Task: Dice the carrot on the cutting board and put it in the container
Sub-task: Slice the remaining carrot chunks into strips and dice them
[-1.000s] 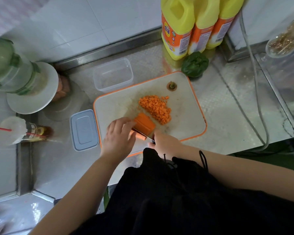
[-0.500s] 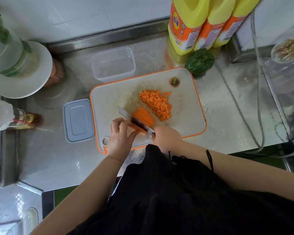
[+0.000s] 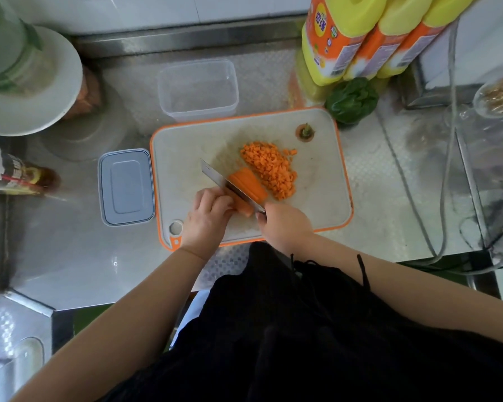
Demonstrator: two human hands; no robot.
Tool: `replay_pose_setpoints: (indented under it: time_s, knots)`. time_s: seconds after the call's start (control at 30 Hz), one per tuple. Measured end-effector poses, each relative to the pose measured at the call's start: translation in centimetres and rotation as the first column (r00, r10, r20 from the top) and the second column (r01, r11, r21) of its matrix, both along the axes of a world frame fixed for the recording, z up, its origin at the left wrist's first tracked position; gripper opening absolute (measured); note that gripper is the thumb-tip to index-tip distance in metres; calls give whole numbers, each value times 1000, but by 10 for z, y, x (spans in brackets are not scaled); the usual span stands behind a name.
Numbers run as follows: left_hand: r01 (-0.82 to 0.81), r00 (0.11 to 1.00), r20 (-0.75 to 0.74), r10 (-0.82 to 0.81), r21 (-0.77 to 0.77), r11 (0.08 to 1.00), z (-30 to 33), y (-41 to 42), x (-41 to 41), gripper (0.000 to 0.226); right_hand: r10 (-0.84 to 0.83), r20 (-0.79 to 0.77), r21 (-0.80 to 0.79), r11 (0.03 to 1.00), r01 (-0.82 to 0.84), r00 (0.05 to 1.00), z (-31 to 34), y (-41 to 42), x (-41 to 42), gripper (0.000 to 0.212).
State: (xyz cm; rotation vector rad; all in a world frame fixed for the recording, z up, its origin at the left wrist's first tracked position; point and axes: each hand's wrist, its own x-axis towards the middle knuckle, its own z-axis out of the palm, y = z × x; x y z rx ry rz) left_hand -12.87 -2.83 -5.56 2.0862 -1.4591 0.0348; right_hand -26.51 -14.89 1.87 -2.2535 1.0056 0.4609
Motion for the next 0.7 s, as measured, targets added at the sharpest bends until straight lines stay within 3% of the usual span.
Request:
replay_pose_setpoints:
  time_s: [0.13, 0.37, 0.7]
  knots:
    - [66, 995, 80, -62, -50, 997, -7, 8, 0, 13, 13, -12, -6, 1000, -13, 1000, 0, 1, 2, 24]
    - [8, 999, -43, -14, -159, 987, -5, 4, -6, 12, 14, -41, 33, 999, -13, 999, 0, 1, 1, 25]
    - [-98, 989, -124, 83, -114, 989, -4, -1, -13, 19, 13, -64, 56, 998, -10, 998, 0, 1, -1, 25]
